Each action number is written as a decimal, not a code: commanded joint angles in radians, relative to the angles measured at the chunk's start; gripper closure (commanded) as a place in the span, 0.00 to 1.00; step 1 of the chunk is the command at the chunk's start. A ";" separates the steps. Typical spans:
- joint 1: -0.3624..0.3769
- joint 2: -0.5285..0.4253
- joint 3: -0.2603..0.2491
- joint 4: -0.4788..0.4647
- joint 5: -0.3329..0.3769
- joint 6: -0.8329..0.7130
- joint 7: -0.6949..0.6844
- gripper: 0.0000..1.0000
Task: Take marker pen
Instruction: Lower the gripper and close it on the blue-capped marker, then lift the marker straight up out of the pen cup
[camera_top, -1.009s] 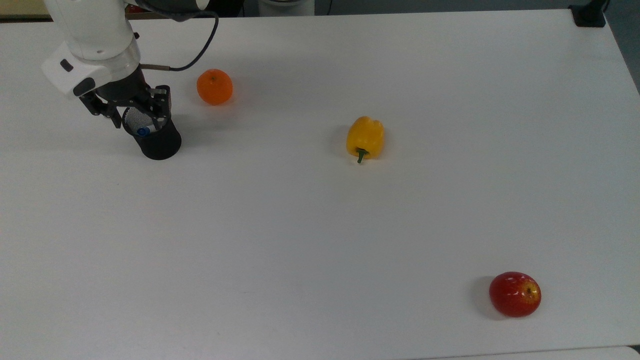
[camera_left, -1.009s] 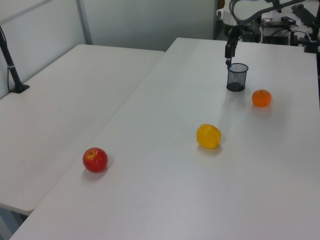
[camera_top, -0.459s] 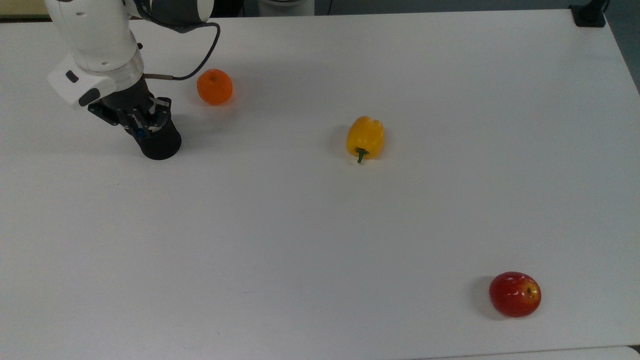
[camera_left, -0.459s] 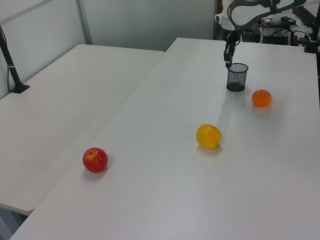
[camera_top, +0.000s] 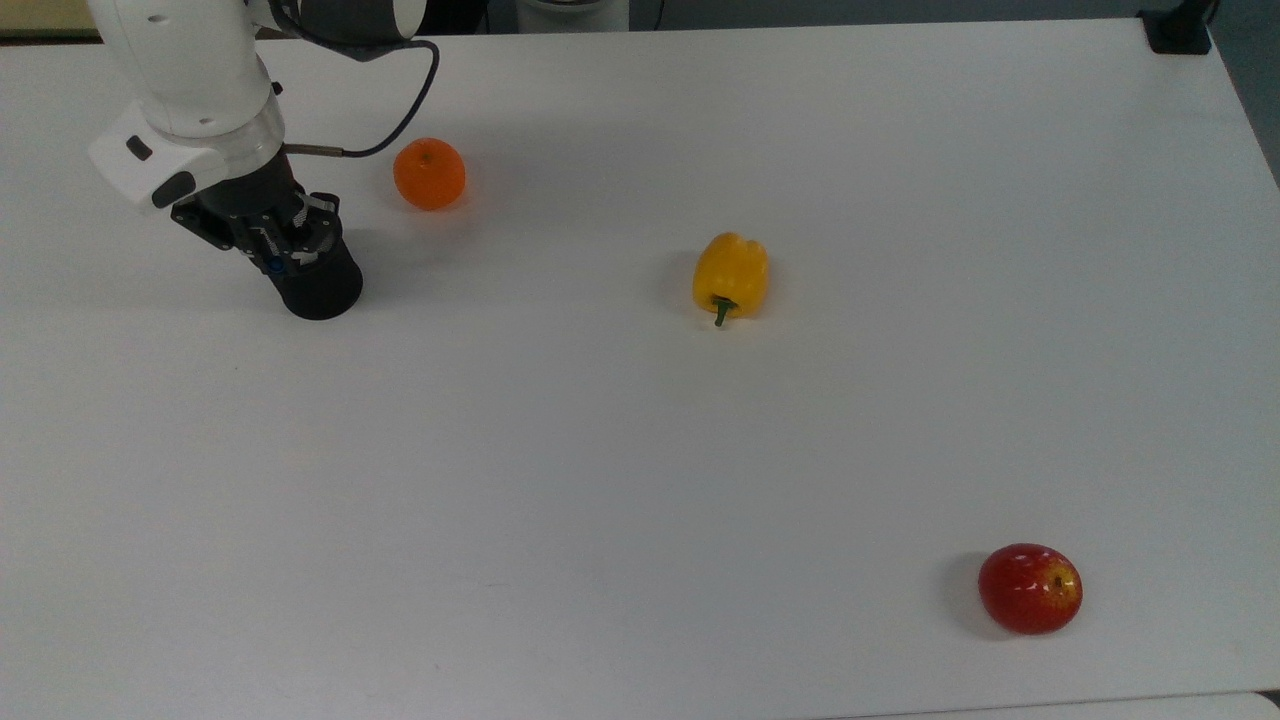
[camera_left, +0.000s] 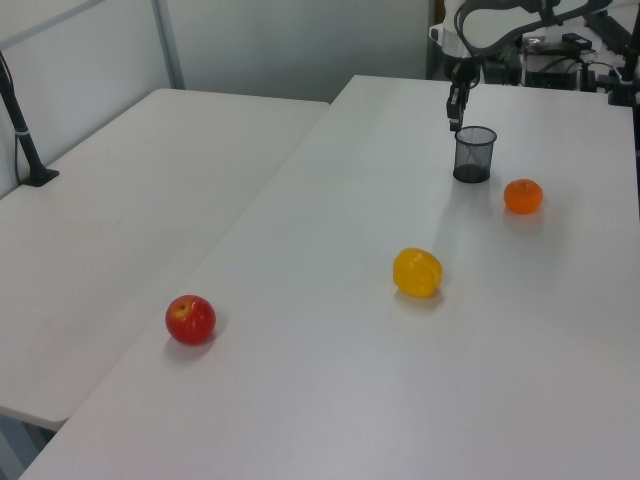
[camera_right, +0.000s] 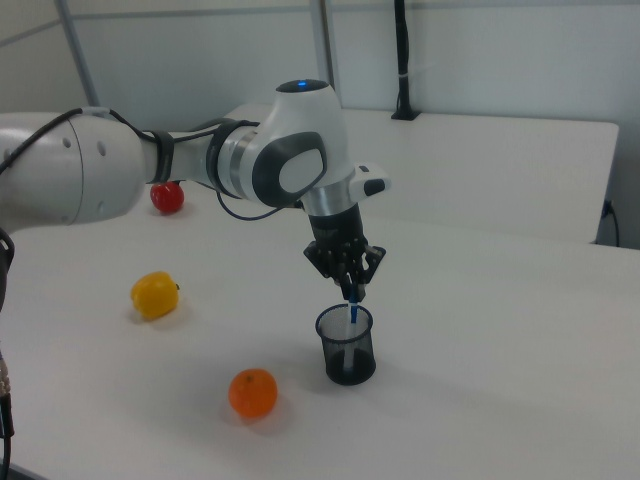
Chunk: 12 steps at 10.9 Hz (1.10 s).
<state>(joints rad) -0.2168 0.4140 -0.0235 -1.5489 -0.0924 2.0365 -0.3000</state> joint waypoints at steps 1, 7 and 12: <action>0.004 -0.056 -0.003 -0.005 0.020 0.007 -0.007 0.95; -0.004 -0.207 -0.004 0.004 0.065 -0.022 -0.005 0.95; 0.033 -0.222 0.017 0.027 0.112 -0.070 0.157 0.95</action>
<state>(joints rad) -0.2157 0.2026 -0.0176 -1.5197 0.0051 2.0284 -0.2455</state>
